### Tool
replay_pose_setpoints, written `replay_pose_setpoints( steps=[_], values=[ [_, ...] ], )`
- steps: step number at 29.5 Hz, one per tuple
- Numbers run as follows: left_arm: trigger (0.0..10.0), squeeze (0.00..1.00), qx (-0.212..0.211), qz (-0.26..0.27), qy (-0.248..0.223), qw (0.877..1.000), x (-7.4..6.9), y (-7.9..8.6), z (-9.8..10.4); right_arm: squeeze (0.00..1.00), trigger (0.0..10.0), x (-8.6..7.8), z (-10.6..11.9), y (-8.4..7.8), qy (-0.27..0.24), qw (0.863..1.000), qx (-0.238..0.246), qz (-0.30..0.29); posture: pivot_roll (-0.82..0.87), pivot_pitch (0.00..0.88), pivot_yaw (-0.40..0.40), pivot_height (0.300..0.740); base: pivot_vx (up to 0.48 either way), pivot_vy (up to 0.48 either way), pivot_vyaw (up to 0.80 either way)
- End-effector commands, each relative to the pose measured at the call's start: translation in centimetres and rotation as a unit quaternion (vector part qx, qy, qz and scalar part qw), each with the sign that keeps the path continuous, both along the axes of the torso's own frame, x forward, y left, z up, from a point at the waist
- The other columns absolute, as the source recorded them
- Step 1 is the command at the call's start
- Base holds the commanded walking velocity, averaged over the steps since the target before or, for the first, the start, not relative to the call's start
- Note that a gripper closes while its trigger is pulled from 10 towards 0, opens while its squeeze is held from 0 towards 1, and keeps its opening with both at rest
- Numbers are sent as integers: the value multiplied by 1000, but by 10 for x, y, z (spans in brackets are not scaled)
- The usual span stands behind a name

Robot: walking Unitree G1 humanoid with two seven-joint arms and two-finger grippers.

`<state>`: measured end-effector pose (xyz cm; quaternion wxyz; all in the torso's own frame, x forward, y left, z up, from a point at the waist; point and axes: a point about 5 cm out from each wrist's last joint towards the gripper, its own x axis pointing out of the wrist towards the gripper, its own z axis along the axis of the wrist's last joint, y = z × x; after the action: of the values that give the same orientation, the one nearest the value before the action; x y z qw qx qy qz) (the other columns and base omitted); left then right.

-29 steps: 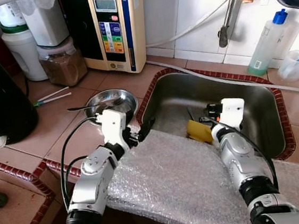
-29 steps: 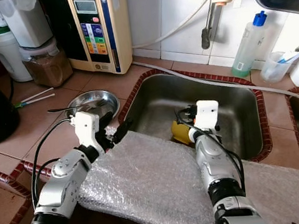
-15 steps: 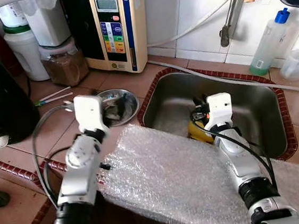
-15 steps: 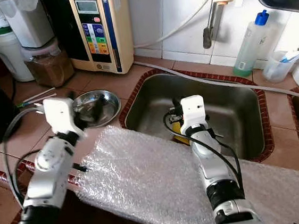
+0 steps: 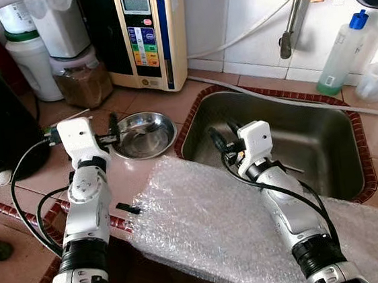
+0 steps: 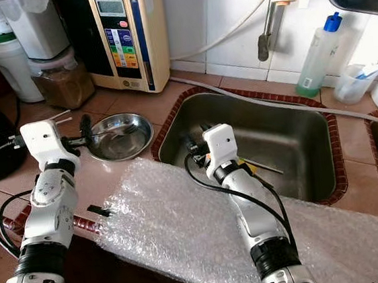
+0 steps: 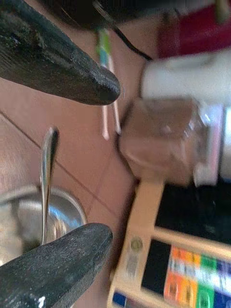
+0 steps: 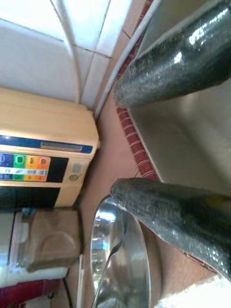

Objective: Kitchen organization

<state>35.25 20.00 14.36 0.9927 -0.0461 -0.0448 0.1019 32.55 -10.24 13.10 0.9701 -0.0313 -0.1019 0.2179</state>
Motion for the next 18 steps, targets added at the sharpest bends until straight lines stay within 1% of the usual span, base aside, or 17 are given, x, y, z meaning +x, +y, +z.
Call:
replay_pose_setpoints(
  steps=[1,5,10,11,12,13,14,15,16,18],
  values=[
    [10000,0,-14,17,4,1000,4,6,4,1000,10000,-2,0,1,3,1000,0,5,105,0,35,740,0,0,0],
    [10000,0,-31,32,8,999,8,10,5,1000,10000,-5,1,3,4,1000,2,13,101,0,39,740,0,0,0],
    [10000,0,-61,45,21,997,13,14,3,1000,10000,-11,4,11,7,998,6,55,95,0,43,740,0,0,0],
    [10000,0,-61,45,21,997,13,14,3,1000,10000,-11,4,11,7,998,6,55,95,0,43,740,0,0,0],
    [10000,0,-81,40,33,995,15,14,0,1000,10000,-13,5,14,8,998,6,66,94,0,43,740,0,0,0],
    [10000,0,-100,42,41,993,17,15,-2,733,10000,-14,5,17,9,997,8,80,93,0,43,740,0,0,0],
    [10000,0,-100,42,41,993,17,15,-2,733,10000,-14,5,17,9,997,8,80,93,0,43,740,0,0,0],
    [10000,0,-107,36,44,993,17,14,-3,282,10000,-16,6,19,10,996,10,89,92,0,43,740,0,0,0],
    [10000,0,-100,36,42,993,18,14,-3,0,10000,-20,7,25,12,993,7,117,89,0,44,740,0,0,0],
    [10000,0,-106,33,43,993,19,13,-4,0,10000,-24,8,30,10,990,7,143,88,0,43,740,0,0,0]
  ],
)
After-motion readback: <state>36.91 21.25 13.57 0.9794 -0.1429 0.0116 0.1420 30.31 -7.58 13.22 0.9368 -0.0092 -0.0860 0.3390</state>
